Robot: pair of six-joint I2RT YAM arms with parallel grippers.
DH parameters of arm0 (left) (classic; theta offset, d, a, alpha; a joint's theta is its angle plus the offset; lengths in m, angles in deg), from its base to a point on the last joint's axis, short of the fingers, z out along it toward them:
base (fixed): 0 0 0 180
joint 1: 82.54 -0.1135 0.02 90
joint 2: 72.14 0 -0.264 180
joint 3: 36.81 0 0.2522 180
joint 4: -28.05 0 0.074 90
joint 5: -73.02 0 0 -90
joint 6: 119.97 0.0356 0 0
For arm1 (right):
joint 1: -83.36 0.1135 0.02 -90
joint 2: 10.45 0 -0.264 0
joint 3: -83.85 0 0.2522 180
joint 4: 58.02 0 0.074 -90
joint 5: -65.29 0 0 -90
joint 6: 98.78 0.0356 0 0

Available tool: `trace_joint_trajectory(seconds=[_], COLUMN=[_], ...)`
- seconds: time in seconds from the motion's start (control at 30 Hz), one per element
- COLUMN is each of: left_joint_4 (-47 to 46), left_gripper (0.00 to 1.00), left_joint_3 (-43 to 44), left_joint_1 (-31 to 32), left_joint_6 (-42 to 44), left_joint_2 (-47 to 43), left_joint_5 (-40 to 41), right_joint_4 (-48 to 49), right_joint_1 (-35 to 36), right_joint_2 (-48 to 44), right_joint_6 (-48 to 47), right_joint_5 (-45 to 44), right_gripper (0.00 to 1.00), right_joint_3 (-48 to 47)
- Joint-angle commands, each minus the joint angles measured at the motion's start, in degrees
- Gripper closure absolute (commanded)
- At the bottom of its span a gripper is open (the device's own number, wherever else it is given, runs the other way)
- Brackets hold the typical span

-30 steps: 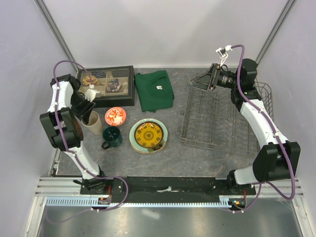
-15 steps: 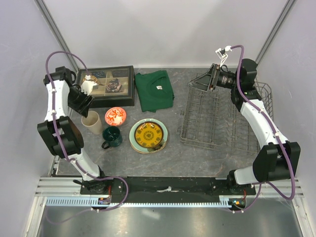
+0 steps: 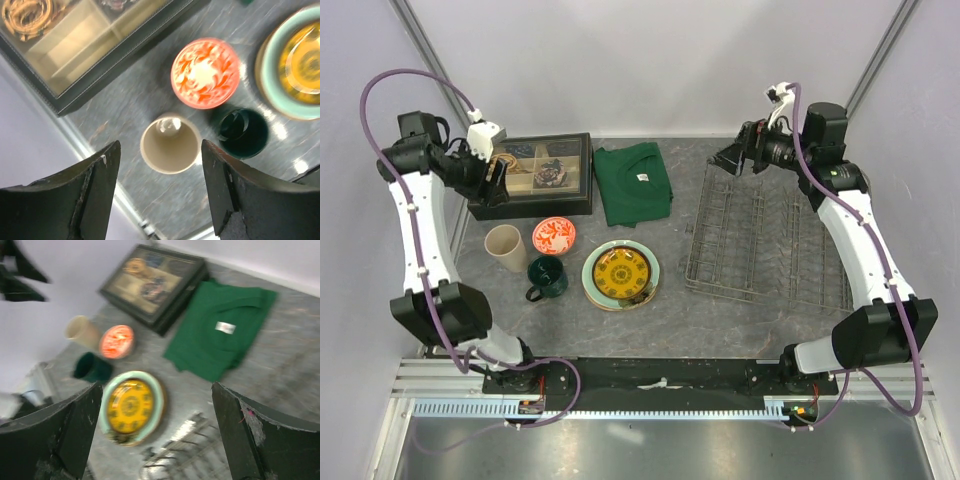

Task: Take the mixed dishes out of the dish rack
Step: Reset both arms

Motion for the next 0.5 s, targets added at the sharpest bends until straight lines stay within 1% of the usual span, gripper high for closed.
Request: trace_joint_trajectory(seconds=[0.0,0.07,0.1,0.2,0.23,0.3,0.33,0.47], left_joint_4=[-11.4,-15.8,-20.2,-26.8,-31.9,-37.3,-42.9,-54.1], left_gripper=[0.28,0.28,0.28,0.28,0.28,0.28,0.28,0.28], left_joint_3=[-6.5,-10.6,-11.7,-16.5,-19.3,-22.6,-25.7,-32.0], left_joint_1=[0.2,0.2,0.2,0.3,0.3,0.4,0.4,1.1], left_joint_6=[-9.9,-13.2,-14.3,-20.0,-22.9,-26.5,-29.6,-35.1], left_joint_2=[-6.5,-8.8,-9.6,-12.2,-13.0,-15.3,-16.0,-19.1], left_joint_5=[-7.9,-8.4,-9.1,-11.3,-12.0,-12.9,-13.1,-12.1], right_joint_4=[-8.6,-9.1,-9.3,-9.3,-8.5,-7.5,-6.3,-4.2], right_joint_1=[-0.2,-0.2,-0.2,-0.2,-0.2,-0.2,-0.2,-0.2], right_joint_2=[0.1,0.0,0.1,-0.2,-0.4,-1.0,-1.3,-2.9], right_joint_6=[-11.7,-12.7,-13.1,-14.0,-16.5,-17.7,-18.8,-20.3], right_joint_5=[-16.2,-19.4,-23.6,-30.0,-33.6,-36.5,-38.8,-43.7], right_gripper=[0.02,0.02,0.02,0.02,0.02,0.02,0.02,0.02], right_joint_3=[-2.9,-2.9,-2.9,-3.4,-3.2,-2.9,-2.7,-2.3])
